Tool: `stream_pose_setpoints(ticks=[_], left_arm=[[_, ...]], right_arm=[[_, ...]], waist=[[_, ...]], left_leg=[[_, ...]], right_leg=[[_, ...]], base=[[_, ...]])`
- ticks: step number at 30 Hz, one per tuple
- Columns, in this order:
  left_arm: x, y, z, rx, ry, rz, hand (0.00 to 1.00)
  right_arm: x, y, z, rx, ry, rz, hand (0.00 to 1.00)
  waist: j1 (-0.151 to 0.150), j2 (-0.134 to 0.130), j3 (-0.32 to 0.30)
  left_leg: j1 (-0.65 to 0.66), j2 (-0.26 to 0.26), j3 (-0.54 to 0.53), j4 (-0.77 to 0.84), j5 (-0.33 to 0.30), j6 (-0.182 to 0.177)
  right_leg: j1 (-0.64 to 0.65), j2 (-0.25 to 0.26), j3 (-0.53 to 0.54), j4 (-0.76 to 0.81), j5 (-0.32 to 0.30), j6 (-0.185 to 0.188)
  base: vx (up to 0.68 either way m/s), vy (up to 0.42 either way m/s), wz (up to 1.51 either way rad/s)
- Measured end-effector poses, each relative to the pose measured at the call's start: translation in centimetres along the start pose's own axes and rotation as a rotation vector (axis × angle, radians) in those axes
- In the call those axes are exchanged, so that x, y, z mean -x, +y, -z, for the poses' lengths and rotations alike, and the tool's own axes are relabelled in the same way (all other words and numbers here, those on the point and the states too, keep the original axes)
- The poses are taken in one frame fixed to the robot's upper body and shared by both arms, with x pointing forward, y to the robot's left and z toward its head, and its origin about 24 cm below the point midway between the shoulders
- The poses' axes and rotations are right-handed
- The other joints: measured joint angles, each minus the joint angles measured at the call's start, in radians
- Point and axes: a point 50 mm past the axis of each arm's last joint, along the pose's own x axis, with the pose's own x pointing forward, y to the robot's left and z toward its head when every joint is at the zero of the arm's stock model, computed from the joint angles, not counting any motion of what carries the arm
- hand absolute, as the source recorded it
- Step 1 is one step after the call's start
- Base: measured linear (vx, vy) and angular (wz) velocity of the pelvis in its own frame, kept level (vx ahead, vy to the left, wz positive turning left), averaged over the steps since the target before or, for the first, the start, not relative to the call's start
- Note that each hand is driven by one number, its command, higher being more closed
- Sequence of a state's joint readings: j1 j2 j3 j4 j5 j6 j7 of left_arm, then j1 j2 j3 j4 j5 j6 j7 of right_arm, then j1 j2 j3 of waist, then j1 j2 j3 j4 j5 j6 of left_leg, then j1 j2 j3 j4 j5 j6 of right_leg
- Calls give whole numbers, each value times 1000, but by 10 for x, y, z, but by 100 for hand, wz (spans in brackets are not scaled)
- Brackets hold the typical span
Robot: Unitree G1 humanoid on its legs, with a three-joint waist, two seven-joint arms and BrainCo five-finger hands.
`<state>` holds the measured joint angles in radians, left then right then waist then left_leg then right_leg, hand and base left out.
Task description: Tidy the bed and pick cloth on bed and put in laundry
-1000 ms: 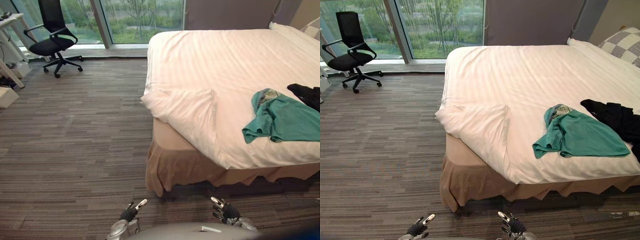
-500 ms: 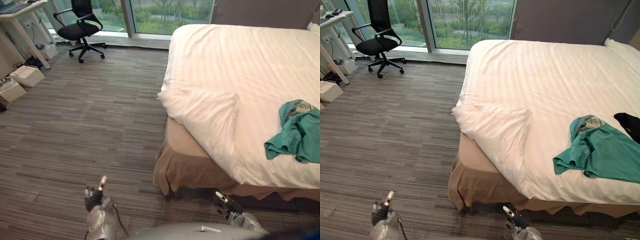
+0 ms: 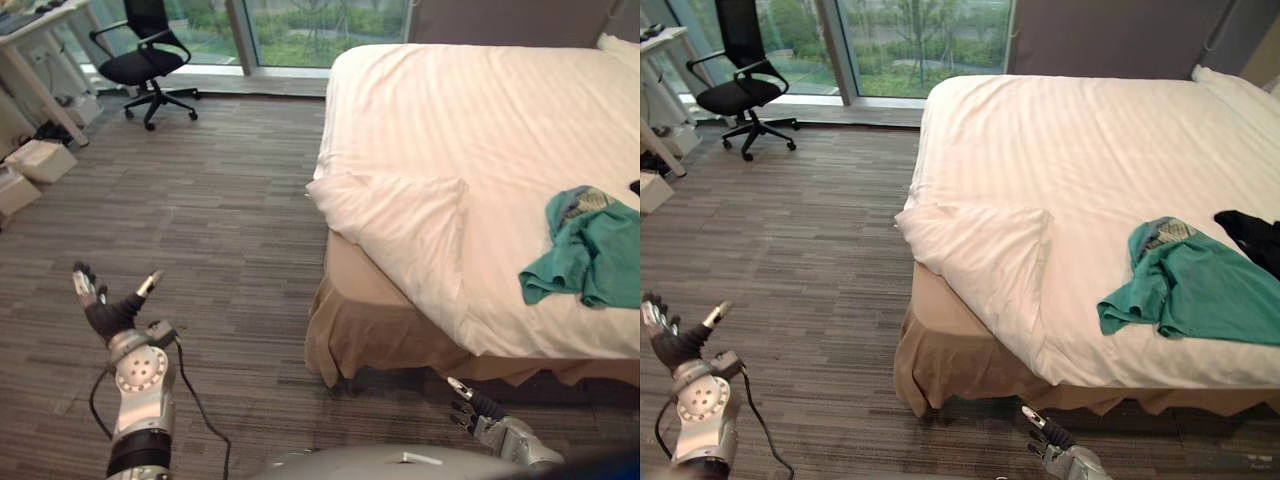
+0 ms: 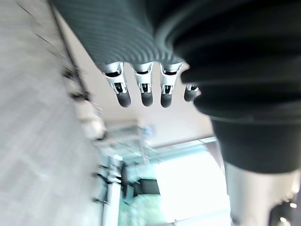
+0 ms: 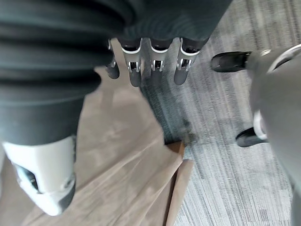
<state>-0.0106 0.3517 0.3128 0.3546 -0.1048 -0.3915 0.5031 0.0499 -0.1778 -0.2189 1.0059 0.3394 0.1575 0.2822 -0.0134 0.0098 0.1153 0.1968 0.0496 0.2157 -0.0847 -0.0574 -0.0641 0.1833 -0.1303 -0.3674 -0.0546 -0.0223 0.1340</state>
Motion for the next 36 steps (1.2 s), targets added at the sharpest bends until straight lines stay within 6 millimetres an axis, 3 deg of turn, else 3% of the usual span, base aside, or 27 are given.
stream_pose_setpoints(ticks=[4,7,10,13,17,20,22,26,29,32,36], left_arm=[[-26,5,-27,-150,-177,110,0],[-57,-10,-72,-138,-329,195,0],[-66,-23,-89,-134,-347,273,0],[-63,-41,-89,-155,-321,375,0],[-55,-56,-81,-207,-282,478,0],[-54,-65,-55,-332,-186,535,0],[-56,-77,-43,-411,-148,574,0],[-63,-110,-59,-466,-188,613,0],[-69,-123,-75,-475,-234,576,0],[-66,-143,-91,-445,-287,571,0],[-56,-159,-94,-440,-291,584,0]], right_arm=[[7,-12,17,-36,22,25,0],[12,-21,25,-71,23,46,0],[13,-25,24,-92,3,58,0],[14,-26,27,-105,9,67,0],[15,-29,28,-144,3,88,0],[15,-30,27,-181,-7,106,0],[13,-28,24,-187,-15,104,0],[8,-16,14,-151,-27,76,0],[7,-14,14,-137,-18,85,0],[8,-14,19,-133,-10,93,0],[9,-8,20,-106,-24,72,0]], waist=[[-13,-3,2],[-28,2,4],[-35,25,7],[-47,43,3],[-51,42,4],[-55,42,4],[-60,59,14],[-103,77,72],[-134,78,91],[-149,76,107],[-157,77,110]], left_leg=[[23,21,51,-2,-9,-12],[29,25,57,-1,-10,-14],[31,21,81,-1,-11,-15],[30,20,94,0,-11,-15],[30,21,109,7,-11,-15],[30,21,140,21,-13,-18],[5,27,163,33,-24,-21],[-69,32,201,98,-40,-18],[-110,35,235,142,-57,-16],[-134,50,273,202,-81,-19],[-146,80,340,283,-131,-21]], right_leg=[[-3,24,47,-8,7,-11],[-3,29,53,-9,8,-12],[-8,28,77,-11,11,-15],[-18,28,86,-12,14,-16],[-21,30,97,-12,16,-19],[-28,30,120,-10,22,-25],[-78,33,147,17,18,-28],[-220,19,197,191,-45,-38],[-316,7,245,307,-91,-43],[-382,6,279,410,-134,-55],[-420,10,301,500,-179,-68]], base=[[-19,-45,-37],[-3,-43,-10],[-39,-14,-21],[3,-16,-12],[-4,-32,-8],[-45,-24,-20],[-109,-32,-26],[-103,-32,-27],[-56,-40,-38],[-4,-87,-33],[4,-74,-17]])
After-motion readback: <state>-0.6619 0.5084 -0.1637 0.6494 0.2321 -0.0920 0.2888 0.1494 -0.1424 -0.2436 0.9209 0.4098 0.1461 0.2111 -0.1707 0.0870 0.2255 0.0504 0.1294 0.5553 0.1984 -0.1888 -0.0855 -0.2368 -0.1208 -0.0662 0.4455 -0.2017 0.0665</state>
